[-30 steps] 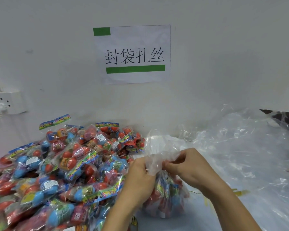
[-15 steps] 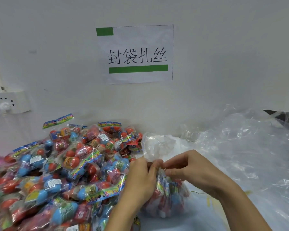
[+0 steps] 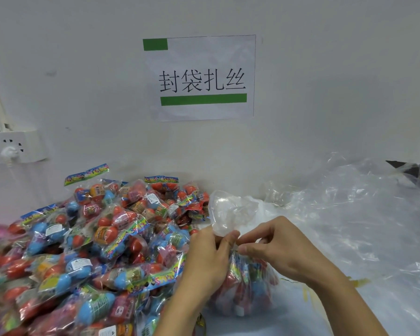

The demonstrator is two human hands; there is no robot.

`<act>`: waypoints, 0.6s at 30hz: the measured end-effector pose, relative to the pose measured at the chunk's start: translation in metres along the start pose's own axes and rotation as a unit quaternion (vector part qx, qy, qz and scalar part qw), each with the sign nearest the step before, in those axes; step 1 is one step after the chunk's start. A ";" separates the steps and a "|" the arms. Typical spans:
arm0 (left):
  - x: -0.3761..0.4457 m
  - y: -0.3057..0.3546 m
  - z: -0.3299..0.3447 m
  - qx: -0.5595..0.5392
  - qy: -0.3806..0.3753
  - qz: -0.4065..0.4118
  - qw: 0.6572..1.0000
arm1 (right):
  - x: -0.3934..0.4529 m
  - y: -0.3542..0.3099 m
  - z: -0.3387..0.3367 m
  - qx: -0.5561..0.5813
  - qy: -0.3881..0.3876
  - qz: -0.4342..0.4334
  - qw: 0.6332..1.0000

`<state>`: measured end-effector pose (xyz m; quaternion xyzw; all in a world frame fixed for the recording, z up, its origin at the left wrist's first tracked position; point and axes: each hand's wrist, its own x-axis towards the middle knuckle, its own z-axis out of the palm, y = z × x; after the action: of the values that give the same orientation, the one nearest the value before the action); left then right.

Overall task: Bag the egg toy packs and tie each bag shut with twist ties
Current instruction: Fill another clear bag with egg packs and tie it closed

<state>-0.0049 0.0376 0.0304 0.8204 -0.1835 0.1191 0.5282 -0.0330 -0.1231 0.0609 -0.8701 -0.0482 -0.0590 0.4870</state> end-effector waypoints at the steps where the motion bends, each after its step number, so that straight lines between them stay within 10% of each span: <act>1: 0.000 -0.001 0.000 -0.013 0.000 0.002 1.000 | 0.001 0.000 0.002 0.000 0.004 -0.006 1.000; 18: 0.002 -0.004 -0.003 -0.129 -0.039 0.030 0.990 | 0.007 0.007 0.016 -0.041 0.110 -0.038 0.992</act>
<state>-0.0013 0.0418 0.0290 0.7434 -0.2422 0.0776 0.6185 -0.0241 -0.1131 0.0477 -0.8749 -0.0255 -0.1746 0.4509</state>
